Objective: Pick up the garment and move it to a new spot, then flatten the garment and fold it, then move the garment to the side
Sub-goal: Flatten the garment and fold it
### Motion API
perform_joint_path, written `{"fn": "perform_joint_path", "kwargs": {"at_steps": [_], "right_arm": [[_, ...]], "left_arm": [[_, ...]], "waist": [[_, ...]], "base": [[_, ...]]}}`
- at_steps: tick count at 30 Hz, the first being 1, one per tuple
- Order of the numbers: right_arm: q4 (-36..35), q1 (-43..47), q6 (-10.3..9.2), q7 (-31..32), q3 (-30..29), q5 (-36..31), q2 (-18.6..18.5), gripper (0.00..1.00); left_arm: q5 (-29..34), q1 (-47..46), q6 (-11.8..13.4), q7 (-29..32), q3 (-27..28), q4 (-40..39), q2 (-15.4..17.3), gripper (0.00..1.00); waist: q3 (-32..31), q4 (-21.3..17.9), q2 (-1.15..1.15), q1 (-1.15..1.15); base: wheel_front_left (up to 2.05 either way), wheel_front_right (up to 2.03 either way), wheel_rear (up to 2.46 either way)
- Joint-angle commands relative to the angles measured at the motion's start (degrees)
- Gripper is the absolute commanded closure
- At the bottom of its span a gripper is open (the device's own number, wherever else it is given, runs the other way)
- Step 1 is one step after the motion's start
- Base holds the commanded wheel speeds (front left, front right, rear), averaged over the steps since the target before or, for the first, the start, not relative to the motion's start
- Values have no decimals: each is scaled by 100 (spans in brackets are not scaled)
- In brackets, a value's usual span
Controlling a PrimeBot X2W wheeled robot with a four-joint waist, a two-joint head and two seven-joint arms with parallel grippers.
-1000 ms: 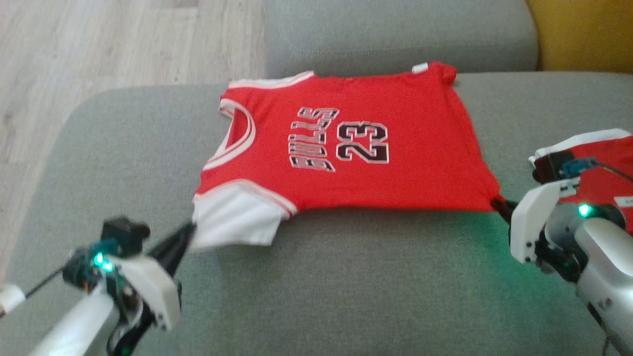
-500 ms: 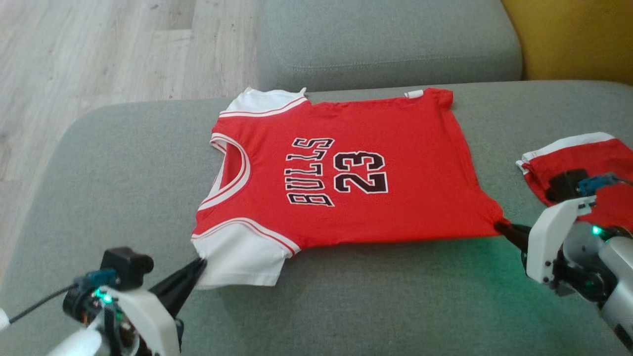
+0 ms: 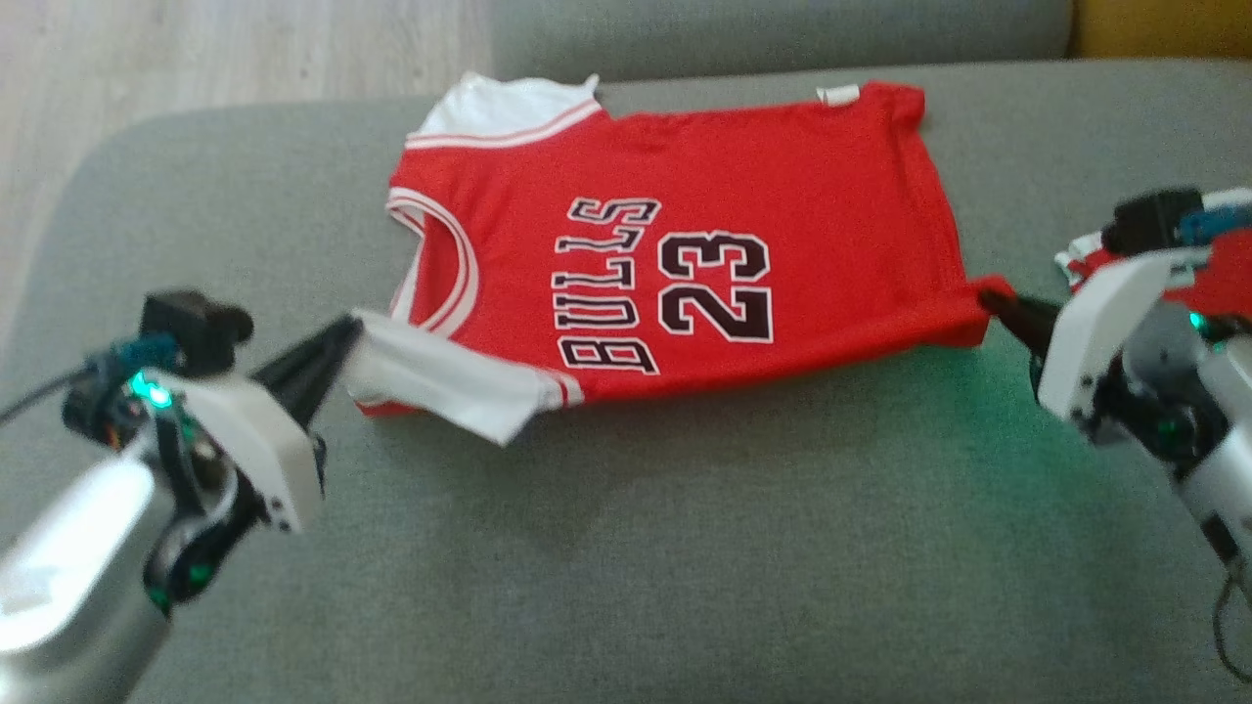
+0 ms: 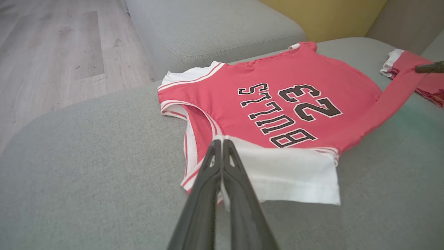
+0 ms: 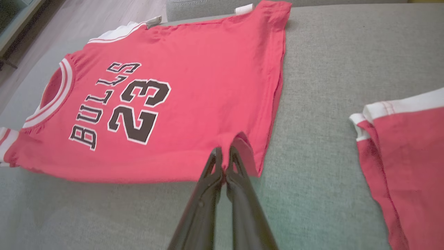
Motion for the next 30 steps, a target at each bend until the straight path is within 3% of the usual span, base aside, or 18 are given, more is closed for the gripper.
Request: {"fn": "perform_joint_path", "kwargs": {"at_steps": [1,10,24,25,26,30], "right_arm": [[-32,-232,-4,30,-85,-48,-2,100],[566,-1094,-4,69,-174,-446,369,100],[1087,-1587,-4,-35,100,-668,684,100],[1140,-1638,-4,-117,86,-697,704,100],[1197,-1690,-4,-242,59,-733,729,5],[1378,-1826,-4,-706,-113,-735,873,0]], "left_arm": [[87,-517,-33,25,362,-19,197,100],[193,-1545,-193,126,219,883,-56,100],[462,-2670,-273,-166,-368,2230,-467,100],[524,-2749,-272,-283,-377,2334,-499,24],[599,-2824,-240,-441,-373,2447,-546,0],[683,-2973,-92,-984,-281,2799,-781,0]], "waist": [[253,-71,0,-1],[814,-119,0,-1],[1205,-223,0,-1],[1230,-228,0,-1],[1251,-230,0,-1],[1282,-232,0,-1]], "base": [[0,0,0],[0,0,0],[0,0,0],[0,0,0],[0,0,0],[0,0,0]]}}
